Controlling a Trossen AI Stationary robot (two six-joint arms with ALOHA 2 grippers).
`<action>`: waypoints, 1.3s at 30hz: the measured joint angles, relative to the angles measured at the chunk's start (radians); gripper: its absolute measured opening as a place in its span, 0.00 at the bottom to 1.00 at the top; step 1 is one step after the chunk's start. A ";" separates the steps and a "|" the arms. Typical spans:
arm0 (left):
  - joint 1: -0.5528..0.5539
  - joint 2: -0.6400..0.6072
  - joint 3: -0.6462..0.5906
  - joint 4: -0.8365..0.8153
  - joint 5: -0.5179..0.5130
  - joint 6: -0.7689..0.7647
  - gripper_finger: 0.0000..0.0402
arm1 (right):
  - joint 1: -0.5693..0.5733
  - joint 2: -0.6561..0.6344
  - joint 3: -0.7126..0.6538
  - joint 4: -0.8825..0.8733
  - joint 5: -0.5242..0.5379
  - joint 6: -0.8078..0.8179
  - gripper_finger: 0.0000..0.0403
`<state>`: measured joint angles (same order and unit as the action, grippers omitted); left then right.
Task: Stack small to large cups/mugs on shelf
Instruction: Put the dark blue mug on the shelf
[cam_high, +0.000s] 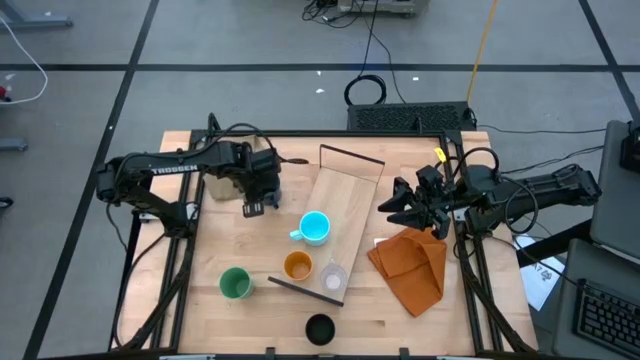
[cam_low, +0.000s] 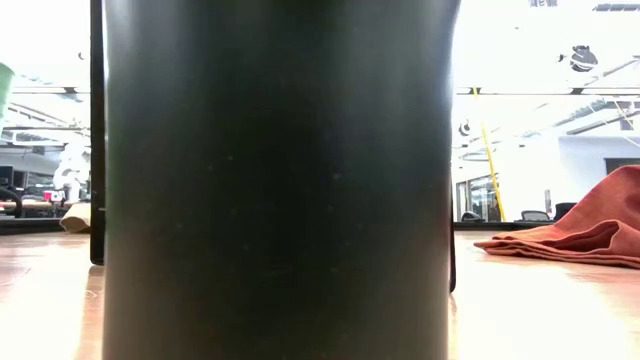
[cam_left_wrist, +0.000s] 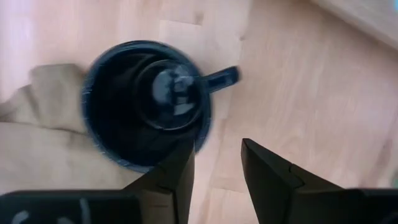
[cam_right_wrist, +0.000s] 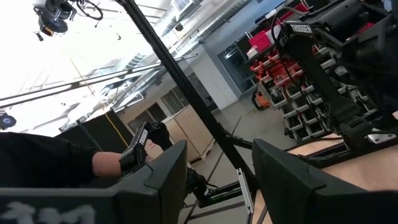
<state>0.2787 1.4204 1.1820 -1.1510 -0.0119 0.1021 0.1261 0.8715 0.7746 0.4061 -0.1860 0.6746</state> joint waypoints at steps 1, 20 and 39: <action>0.001 0.000 0.000 0.001 0.014 -0.001 0.33 | 0.000 0.000 0.000 0.000 0.000 0.000 0.43; 0.034 0.004 -0.065 0.099 0.017 0.024 0.33 | 0.000 0.000 0.000 -0.007 0.001 0.020 0.42; 0.047 0.089 -0.092 0.154 0.065 0.045 0.33 | 0.000 0.000 0.000 -0.007 0.001 0.029 0.42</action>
<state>0.3260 1.5093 1.0901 -0.9975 0.0528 0.1474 0.1261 0.8712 0.7743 0.3988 -0.1852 0.7033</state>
